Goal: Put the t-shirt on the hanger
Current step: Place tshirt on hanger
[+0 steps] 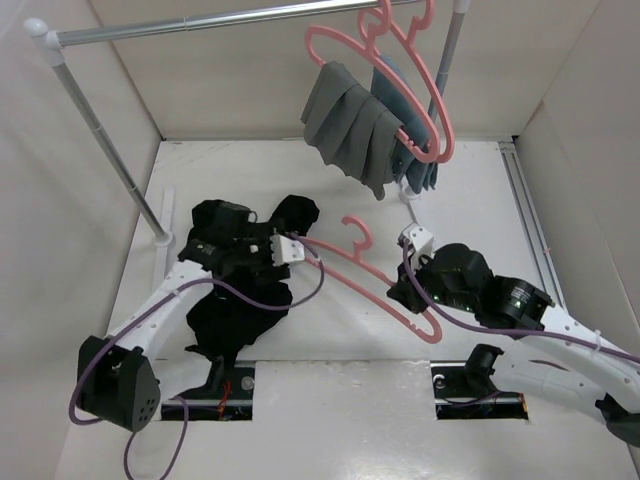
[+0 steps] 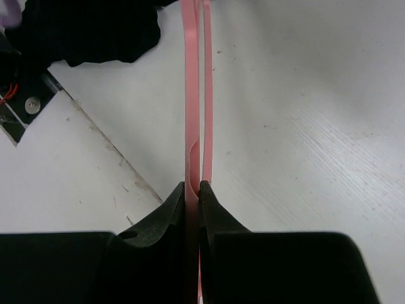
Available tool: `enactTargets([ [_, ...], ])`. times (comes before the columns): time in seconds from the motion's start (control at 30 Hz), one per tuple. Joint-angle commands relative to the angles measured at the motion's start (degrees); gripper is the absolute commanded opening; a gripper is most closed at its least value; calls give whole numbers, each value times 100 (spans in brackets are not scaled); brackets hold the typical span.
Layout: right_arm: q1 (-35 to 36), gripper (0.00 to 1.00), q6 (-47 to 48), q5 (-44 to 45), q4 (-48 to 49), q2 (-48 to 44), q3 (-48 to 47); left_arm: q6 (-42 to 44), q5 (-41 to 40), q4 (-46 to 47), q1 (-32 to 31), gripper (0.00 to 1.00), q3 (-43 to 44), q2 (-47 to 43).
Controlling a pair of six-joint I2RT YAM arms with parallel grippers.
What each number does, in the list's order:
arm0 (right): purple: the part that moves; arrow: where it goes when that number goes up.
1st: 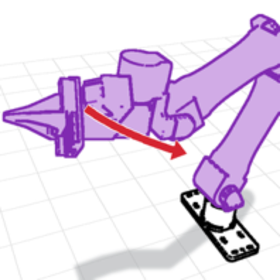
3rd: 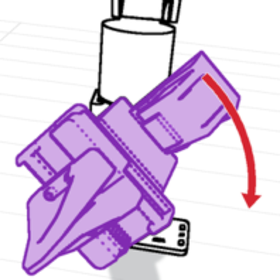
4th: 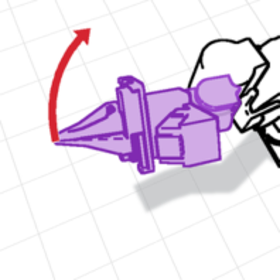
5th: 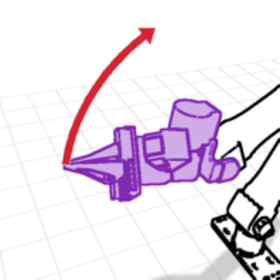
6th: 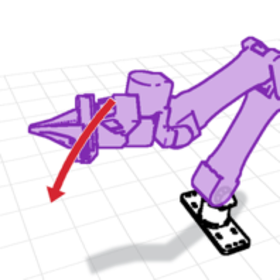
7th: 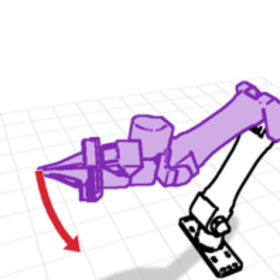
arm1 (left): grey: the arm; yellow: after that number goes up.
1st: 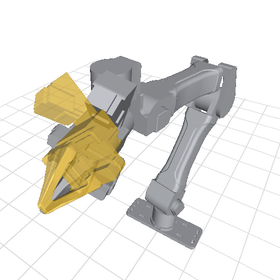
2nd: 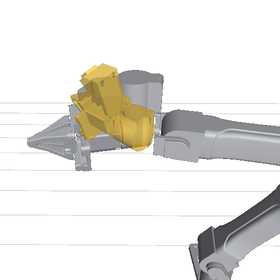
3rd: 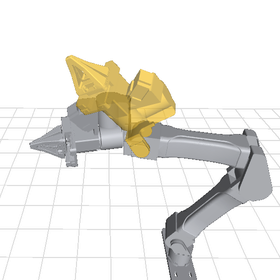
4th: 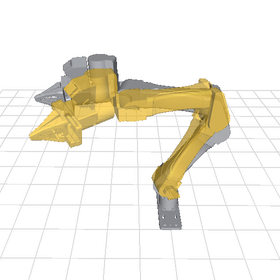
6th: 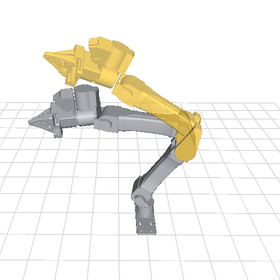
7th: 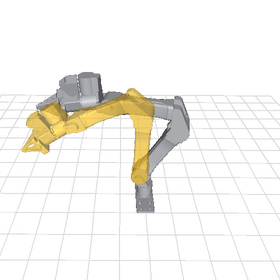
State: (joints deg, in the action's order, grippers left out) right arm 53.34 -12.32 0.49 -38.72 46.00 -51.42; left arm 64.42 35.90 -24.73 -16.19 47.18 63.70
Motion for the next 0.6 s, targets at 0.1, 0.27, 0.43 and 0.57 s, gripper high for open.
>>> enactTargets([
  [0.1, 54, 0, -745, 153, 58, -503, 351, -844, -1145, 1338, -895, 73, -499, 520],
  [0.27, 54, 0, -860, 205, 58, -785, 580, -651, -1682, 1867, -895, 68, -412, 1134],
  [0.43, 54, 0, -860, 258, 58, -785, 528, -414, -1797, 1586, -957, 61, -279, 1530],
  [0.57, 54, 0, -913, 311, 5, -785, 528, -202, -2226, 1585, -957, 57, -648, 1531],
])
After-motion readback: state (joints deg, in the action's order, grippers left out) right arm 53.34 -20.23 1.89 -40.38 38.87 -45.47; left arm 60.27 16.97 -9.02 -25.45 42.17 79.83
